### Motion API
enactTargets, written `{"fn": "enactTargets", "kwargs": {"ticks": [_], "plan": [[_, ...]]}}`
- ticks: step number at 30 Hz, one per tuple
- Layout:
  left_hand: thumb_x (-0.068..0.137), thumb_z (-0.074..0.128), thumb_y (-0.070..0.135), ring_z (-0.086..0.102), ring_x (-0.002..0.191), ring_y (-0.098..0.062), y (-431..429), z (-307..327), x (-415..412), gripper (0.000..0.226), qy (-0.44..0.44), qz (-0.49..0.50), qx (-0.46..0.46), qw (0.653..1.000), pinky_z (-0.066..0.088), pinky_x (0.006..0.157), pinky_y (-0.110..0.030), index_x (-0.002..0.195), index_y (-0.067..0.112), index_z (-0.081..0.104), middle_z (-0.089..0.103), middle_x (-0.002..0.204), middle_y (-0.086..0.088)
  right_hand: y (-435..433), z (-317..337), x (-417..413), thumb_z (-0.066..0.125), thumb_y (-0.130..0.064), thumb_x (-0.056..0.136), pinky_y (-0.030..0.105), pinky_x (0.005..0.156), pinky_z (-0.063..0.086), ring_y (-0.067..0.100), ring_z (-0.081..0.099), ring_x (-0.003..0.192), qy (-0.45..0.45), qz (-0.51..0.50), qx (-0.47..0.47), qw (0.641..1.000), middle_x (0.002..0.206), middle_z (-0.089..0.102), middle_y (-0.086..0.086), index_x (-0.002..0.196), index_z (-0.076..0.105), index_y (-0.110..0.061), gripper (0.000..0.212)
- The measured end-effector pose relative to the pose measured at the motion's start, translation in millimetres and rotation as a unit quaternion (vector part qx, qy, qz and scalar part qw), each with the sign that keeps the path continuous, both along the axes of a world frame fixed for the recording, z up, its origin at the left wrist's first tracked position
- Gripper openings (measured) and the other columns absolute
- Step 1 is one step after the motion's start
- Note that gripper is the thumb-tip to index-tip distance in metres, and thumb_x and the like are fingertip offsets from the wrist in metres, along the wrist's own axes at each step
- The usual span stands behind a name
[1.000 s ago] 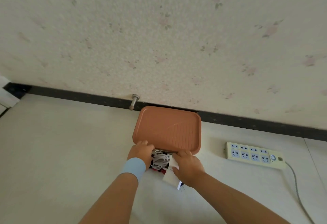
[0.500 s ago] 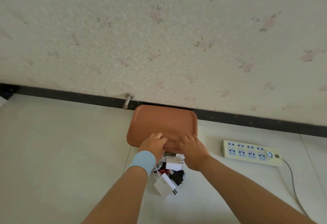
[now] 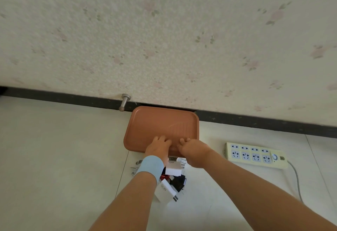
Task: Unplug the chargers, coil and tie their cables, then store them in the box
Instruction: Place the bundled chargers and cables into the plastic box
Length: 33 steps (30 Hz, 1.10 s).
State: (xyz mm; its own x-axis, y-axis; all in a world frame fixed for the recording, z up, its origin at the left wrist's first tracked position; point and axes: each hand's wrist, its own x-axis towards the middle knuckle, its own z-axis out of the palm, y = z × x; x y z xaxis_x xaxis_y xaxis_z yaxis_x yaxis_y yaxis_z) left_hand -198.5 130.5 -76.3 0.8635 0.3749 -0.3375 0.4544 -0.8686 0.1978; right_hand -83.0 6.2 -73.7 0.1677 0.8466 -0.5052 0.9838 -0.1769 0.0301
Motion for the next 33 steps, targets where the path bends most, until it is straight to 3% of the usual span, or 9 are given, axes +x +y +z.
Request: {"fn": "enactTargets", "kwargs": {"ticks": [4,9,14,19,22,24,26,29,33], "plan": [[0.090,0.062,0.016,0.043,0.116,-0.019,3.5,2.9,-1.5,0.033,-0.023,-0.006,0.020,1.000,0.045,0.077,-0.029,0.120,0.024,0.052,0.051,0.129,0.003,1.5,14.8,5.4,0.054,-0.010,0.096,0.041,0.077,0.058,0.031,0.066,0.086,-0.015,0.032,0.013,0.999,0.126,0.061,0.020,0.129,0.053,-0.005,0.034],[0.092,0.059,0.024,0.038,0.131,-0.017,12.7,10.6,-11.0,0.044,-0.055,-0.038,0.043,0.997,0.041,0.100,-0.033,0.134,0.028,0.047,0.044,0.145,0.008,-2.7,18.2,-18.8,0.063,-0.012,0.093,0.042,0.071,0.058,0.036,0.059,0.103,-0.063,-0.003,0.061,0.996,0.130,0.049,0.023,0.146,0.031,-0.004,0.062],[0.092,0.055,0.015,0.032,0.137,-0.015,16.4,22.4,-15.6,0.055,-0.086,-0.064,0.066,0.992,0.029,0.110,-0.031,0.143,0.028,0.040,0.039,0.151,0.009,-1.0,22.0,-24.2,0.052,-0.017,0.102,0.044,0.081,0.058,0.038,0.054,0.114,-0.077,-0.039,0.112,0.990,0.139,0.043,0.023,0.157,0.014,-0.006,0.068],[0.087,0.059,0.008,0.024,0.144,-0.019,39.9,33.7,-28.3,0.076,-0.070,0.016,0.077,0.994,0.023,0.115,-0.035,0.152,0.032,0.028,0.028,0.158,0.006,-1.5,36.3,-20.7,0.053,-0.010,0.100,0.053,0.103,0.046,0.046,0.043,0.134,-0.076,-0.081,0.118,0.987,0.153,0.036,0.023,0.157,0.017,-0.009,0.067],[0.086,0.050,0.002,0.027,0.144,-0.021,48.4,49.3,-16.3,0.074,-0.094,0.010,0.073,0.993,0.020,0.115,-0.033,0.153,0.028,0.030,0.031,0.158,0.005,2.2,47.5,-16.1,0.067,-0.005,0.088,0.053,0.091,0.053,0.046,0.058,0.116,-0.083,-0.120,0.182,0.972,0.140,0.054,0.021,0.151,0.038,-0.010,0.070],[0.077,0.053,-0.008,0.043,0.135,-0.026,51.5,57.6,-8.4,0.073,-0.165,0.017,0.072,0.983,0.027,0.111,-0.037,0.144,0.019,0.049,0.049,0.147,-0.002,7.9,50.4,-11.9,0.083,-0.002,0.066,0.051,0.069,0.059,0.042,0.068,0.086,-0.101,-0.137,0.210,0.963,0.115,0.069,0.018,0.136,0.058,-0.009,0.075],[0.056,0.062,-0.019,0.064,0.106,-0.034,56.8,58.7,-3.7,0.069,-0.231,0.020,0.077,0.970,0.044,0.095,-0.044,0.117,0.010,0.070,0.071,0.113,-0.009,12.6,53.4,-6.9,0.087,0.001,0.057,0.049,0.064,0.059,0.037,0.065,0.069,-0.099,-0.148,0.253,0.951,0.093,0.069,0.013,0.125,0.065,-0.010,0.072],[0.035,0.066,-0.024,0.069,0.076,-0.033,62.5,67.4,2.3,0.066,-0.273,-0.010,0.094,0.957,0.054,0.075,-0.043,0.092,0.007,0.075,0.073,0.083,-0.008,14.2,70.6,0.8,0.081,0.000,0.067,0.050,0.078,0.057,0.033,0.062,0.072,-0.144,-0.151,0.318,0.925,0.083,0.064,0.008,0.115,0.067,-0.013,0.052],[0.047,0.073,-0.014,0.068,0.077,-0.028,52.5,98.8,24.3,0.055,-0.305,-0.039,0.142,0.941,0.053,0.075,-0.038,0.093,0.014,0.075,0.073,0.082,-0.002,15.6,87.0,9.1,0.057,-0.004,0.080,0.052,0.087,0.052,0.035,0.061,0.084,-0.202,-0.145,0.341,0.907,0.097,0.063,0.013,0.131,0.057,-0.012,0.052]]}}
